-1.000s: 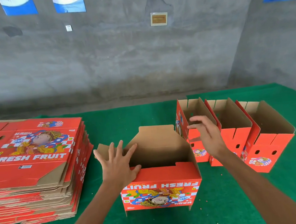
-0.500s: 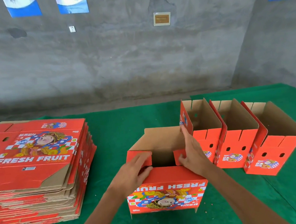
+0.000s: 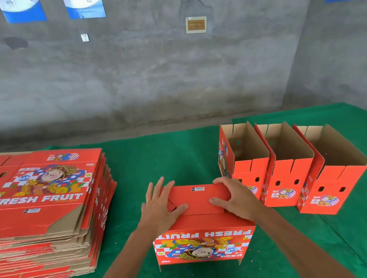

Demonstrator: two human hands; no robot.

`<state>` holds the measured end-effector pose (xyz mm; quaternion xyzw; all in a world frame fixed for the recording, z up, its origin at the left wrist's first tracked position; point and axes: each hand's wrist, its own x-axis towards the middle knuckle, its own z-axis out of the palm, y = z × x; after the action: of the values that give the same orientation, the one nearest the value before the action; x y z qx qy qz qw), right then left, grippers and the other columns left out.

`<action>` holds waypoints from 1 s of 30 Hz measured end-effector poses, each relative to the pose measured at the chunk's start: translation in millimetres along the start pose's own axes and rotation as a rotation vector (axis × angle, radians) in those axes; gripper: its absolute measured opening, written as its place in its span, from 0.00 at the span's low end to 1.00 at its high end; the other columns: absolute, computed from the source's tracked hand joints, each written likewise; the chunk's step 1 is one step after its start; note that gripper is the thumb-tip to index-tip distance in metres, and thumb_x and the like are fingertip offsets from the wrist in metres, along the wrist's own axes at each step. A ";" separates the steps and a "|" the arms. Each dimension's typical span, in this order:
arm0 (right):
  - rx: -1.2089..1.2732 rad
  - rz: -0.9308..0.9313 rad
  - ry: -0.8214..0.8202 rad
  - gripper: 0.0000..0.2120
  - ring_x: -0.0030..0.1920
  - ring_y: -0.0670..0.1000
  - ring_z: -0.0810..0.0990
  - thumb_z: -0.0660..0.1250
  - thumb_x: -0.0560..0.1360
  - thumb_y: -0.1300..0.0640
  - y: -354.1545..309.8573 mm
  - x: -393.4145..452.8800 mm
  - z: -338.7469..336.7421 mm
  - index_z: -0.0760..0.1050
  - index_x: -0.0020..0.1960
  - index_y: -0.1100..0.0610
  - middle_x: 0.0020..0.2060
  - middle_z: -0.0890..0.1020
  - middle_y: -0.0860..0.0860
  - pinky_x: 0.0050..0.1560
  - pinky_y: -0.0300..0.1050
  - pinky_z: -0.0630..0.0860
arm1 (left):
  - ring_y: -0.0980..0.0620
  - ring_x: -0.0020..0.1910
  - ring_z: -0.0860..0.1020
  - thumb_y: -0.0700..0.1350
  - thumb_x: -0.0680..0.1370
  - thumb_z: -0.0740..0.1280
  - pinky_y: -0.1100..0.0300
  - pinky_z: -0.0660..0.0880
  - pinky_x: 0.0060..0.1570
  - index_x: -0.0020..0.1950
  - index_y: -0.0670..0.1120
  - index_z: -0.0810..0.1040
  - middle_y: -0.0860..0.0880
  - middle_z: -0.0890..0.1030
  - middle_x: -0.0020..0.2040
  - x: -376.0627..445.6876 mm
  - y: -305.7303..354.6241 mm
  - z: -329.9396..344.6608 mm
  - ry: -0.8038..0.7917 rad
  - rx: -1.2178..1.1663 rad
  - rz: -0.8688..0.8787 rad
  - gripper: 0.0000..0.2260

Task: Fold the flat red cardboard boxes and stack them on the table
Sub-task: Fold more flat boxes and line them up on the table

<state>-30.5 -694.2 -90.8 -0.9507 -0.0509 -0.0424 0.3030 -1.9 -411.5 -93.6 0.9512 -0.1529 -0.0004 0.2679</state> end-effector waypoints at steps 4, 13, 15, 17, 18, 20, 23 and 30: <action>-0.345 -0.055 0.037 0.31 0.65 0.49 0.71 0.67 0.76 0.31 -1.9 4.4 9.6 0.68 0.72 0.47 0.64 0.75 0.46 0.64 0.49 0.70 | 0.45 0.73 0.61 0.69 0.75 0.69 0.42 0.77 0.62 0.81 0.62 0.58 0.53 0.61 0.74 5.9 12.6 1.1 -0.059 0.160 -0.090 0.38; 0.513 0.661 0.209 0.35 0.52 0.62 0.82 0.46 0.85 0.37 -1.6 -1.8 -4.7 0.78 0.50 0.64 0.44 0.82 0.61 0.51 0.51 0.76 | 0.42 0.68 0.71 0.67 0.83 0.53 0.41 0.76 0.60 0.72 0.57 0.68 0.53 0.65 0.73 0.6 -1.2 4.9 0.055 0.052 -0.166 0.23; 0.671 0.916 -0.075 0.32 0.55 0.60 0.83 0.50 0.83 0.34 5.4 -7.6 -6.3 0.78 0.55 0.60 0.50 0.83 0.59 0.60 0.55 0.80 | 0.41 0.64 0.75 0.66 0.83 0.54 0.42 0.77 0.59 0.69 0.57 0.70 0.52 0.67 0.71 0.0 -6.3 3.1 0.092 0.024 -0.187 0.21; 0.642 1.004 -0.303 0.32 0.53 0.57 0.82 0.52 0.81 0.31 9.1 -11.9 -7.0 0.76 0.57 0.59 0.54 0.82 0.59 0.56 0.52 0.81 | 0.42 0.62 0.77 0.66 0.83 0.54 0.43 0.77 0.58 0.68 0.57 0.70 0.52 0.68 0.70 -0.7 -13.0 0.9 0.119 0.009 -0.213 0.20; 0.571 1.017 -0.381 0.33 0.49 0.55 0.82 0.51 0.81 0.30 8.1 -12.2 -6.6 0.75 0.56 0.60 0.52 0.81 0.58 0.50 0.48 0.81 | 0.42 0.61 0.77 0.66 0.83 0.54 0.44 0.77 0.58 0.68 0.56 0.70 0.52 0.68 0.70 -1.1 -16.8 -0.4 0.132 -0.003 -0.223 0.20; 0.468 1.043 -0.488 0.35 0.36 0.49 0.76 0.45 0.80 0.27 0.1 -10.7 -7.0 0.71 0.52 0.58 0.41 0.78 0.53 0.36 0.39 0.73 | 0.43 0.61 0.77 0.66 0.83 0.55 0.45 0.76 0.58 0.68 0.56 0.70 0.51 0.69 0.71 -3.1 -23.6 -4.8 0.145 -0.028 -0.231 0.20; 0.483 1.033 -0.594 0.40 0.29 0.46 0.64 0.40 0.75 0.20 -15.1 -6.2 -11.4 0.67 0.50 0.56 0.33 0.70 0.49 0.30 0.35 0.60 | 0.46 0.60 0.78 0.66 0.83 0.55 0.46 0.76 0.58 0.68 0.55 0.70 0.51 0.69 0.70 -9.5 -36.3 -11.2 0.158 -0.066 -0.227 0.21; 0.705 0.727 -0.438 0.38 0.28 0.47 0.64 0.55 0.71 0.19 -44.3 11.6 -8.8 0.72 0.54 0.54 0.31 0.69 0.48 0.34 0.41 0.76 | 0.51 0.58 0.75 0.67 0.82 0.56 0.55 0.68 0.61 0.57 0.54 0.76 0.48 0.75 0.60 -31.1 -69.7 -37.3 0.416 -0.347 -0.221 0.19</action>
<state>-24.9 -662.5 -57.1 -0.7347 0.2078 0.2832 0.5803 -8.2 -327.0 -99.8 0.8817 0.0124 0.1392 0.4505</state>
